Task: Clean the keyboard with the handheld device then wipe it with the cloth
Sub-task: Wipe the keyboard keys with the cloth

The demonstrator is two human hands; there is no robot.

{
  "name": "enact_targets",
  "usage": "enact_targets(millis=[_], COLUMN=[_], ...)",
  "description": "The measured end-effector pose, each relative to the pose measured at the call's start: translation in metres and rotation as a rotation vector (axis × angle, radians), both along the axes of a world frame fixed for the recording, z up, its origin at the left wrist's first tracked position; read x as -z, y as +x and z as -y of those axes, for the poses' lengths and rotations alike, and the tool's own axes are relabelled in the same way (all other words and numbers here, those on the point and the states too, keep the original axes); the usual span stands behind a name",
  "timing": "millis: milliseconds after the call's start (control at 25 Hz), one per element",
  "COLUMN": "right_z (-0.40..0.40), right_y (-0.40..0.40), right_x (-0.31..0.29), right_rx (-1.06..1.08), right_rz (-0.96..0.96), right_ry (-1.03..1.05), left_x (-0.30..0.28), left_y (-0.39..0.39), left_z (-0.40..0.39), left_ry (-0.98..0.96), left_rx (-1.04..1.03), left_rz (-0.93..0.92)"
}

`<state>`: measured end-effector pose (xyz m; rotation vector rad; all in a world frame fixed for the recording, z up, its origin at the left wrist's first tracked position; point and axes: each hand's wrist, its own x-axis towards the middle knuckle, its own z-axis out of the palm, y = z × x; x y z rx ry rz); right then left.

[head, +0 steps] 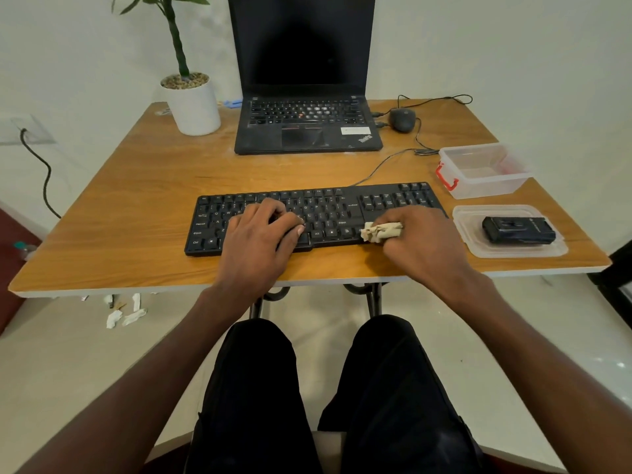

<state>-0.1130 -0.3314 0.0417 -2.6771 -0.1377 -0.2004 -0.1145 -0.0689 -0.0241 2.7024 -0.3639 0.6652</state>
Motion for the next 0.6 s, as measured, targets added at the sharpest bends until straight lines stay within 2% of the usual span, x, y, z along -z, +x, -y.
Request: enact_targets(millis=[160, 240, 360, 440, 600], right_z=[0.007, 0.003, -0.006, 0.003, 0.031], right_y=[0.010, 0.017, 0.012, 0.008, 0.012], right_x=[-0.001, 0.001, 0.008, 0.012, 0.014], right_rx=[0.097, 0.093, -0.102, -0.217, -0.015], right_rz=[0.158, 0.152, 0.092, 0.099, 0.161], right_ry=[0.035, 0.010, -0.067, -0.103, -0.080], left_x=[-0.005, -0.012, -0.009, -0.002, 0.004], left_y=[0.002, 0.007, 0.011, 0.014, 0.016], left_z=[0.010, 0.027, 0.051, 0.052, 0.048], left_ry=[-0.035, -0.053, 0.080, 0.097, 0.098], left_rx=[-0.032, 0.009, 0.120, 0.122, 0.127], left_rz=[-0.016, -0.045, -0.061, -0.050, -0.021])
